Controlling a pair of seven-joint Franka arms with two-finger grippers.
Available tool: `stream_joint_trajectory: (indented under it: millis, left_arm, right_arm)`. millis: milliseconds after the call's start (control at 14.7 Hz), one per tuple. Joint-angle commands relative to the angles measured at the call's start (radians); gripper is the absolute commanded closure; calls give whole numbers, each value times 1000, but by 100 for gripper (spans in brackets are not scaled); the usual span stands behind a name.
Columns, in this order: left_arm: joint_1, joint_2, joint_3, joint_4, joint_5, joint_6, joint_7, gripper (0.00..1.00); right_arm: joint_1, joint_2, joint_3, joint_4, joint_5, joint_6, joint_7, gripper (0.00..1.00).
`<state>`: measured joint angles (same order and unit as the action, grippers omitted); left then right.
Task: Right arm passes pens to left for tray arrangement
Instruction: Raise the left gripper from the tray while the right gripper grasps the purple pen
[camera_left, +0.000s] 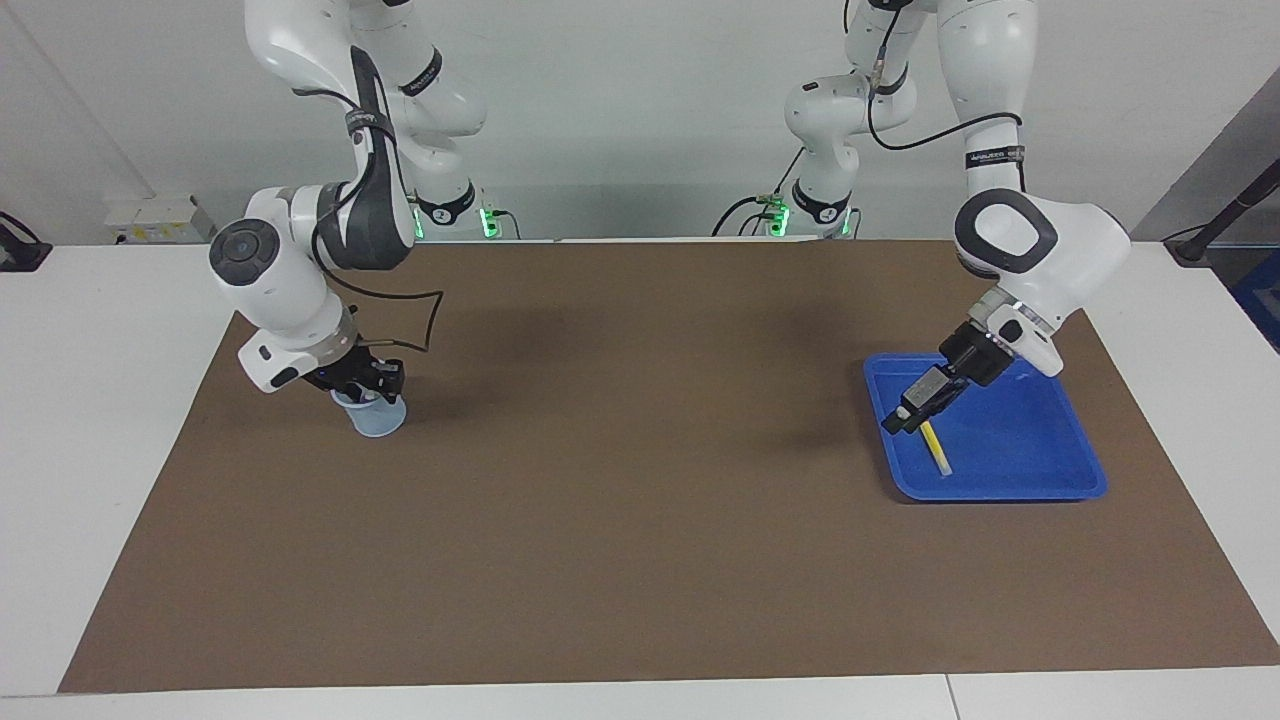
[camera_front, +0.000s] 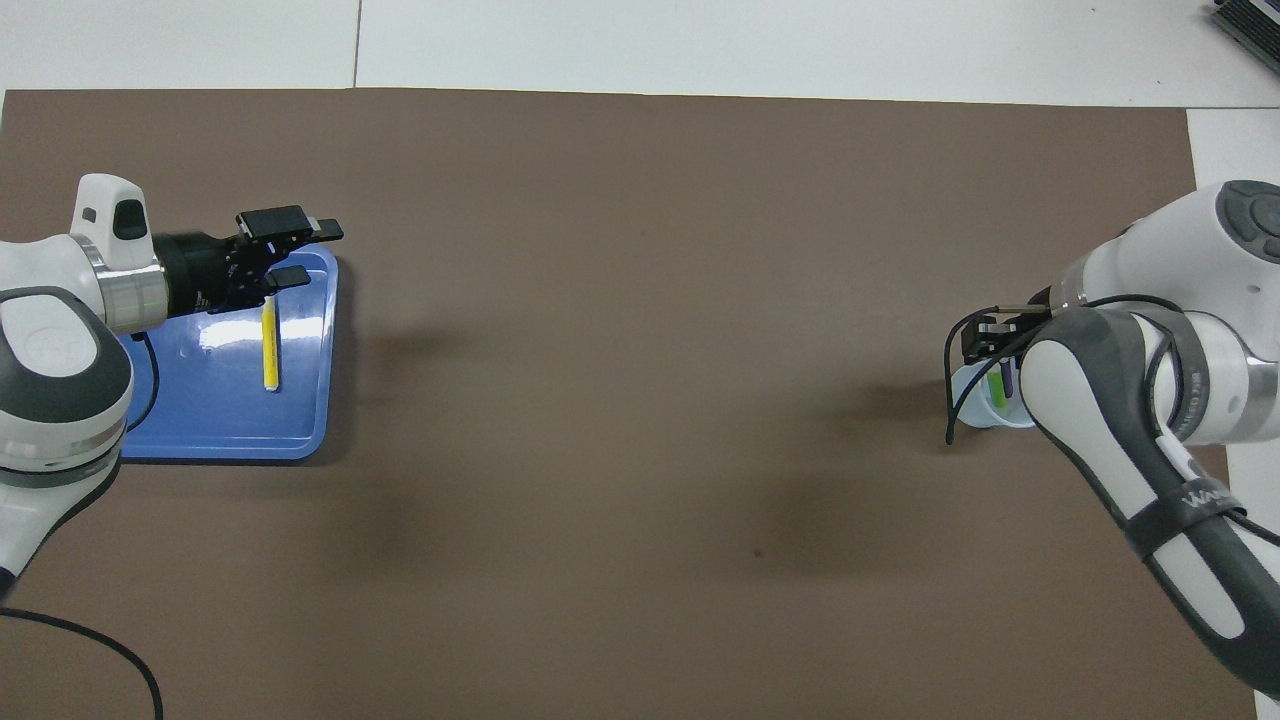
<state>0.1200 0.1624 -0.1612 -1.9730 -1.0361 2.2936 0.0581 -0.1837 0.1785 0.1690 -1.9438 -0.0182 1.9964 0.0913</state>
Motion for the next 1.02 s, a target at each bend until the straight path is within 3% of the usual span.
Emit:
stream_joint_trajectory:
  millis: [0,339,407,475,950]
  left_arm:
    - [-5,-21,-7,8,-67,-54,-47,2]
    - [1,-55,-8,3,-145,-175,-89,0]
    - [-2,-61,-8,-4,-177,-178,-87,0]
    - [-5,-69,-8,-9,-223,-180,-87,0]
    - [-5,-84,-31,-27,-298,-229,-81,0]
  right_arm:
    - [-17,-24,7,-10,17,-24,-1,70]
    - [-17,-24,7,-9,15,-41,-7,73]
    - [-17,-25,7,-9,15,-47,-11,82]
    - [-20,-27,7,-9,15,-63,-25,98]
    - [-26,-82,4,3,-9,-168,-169,100]
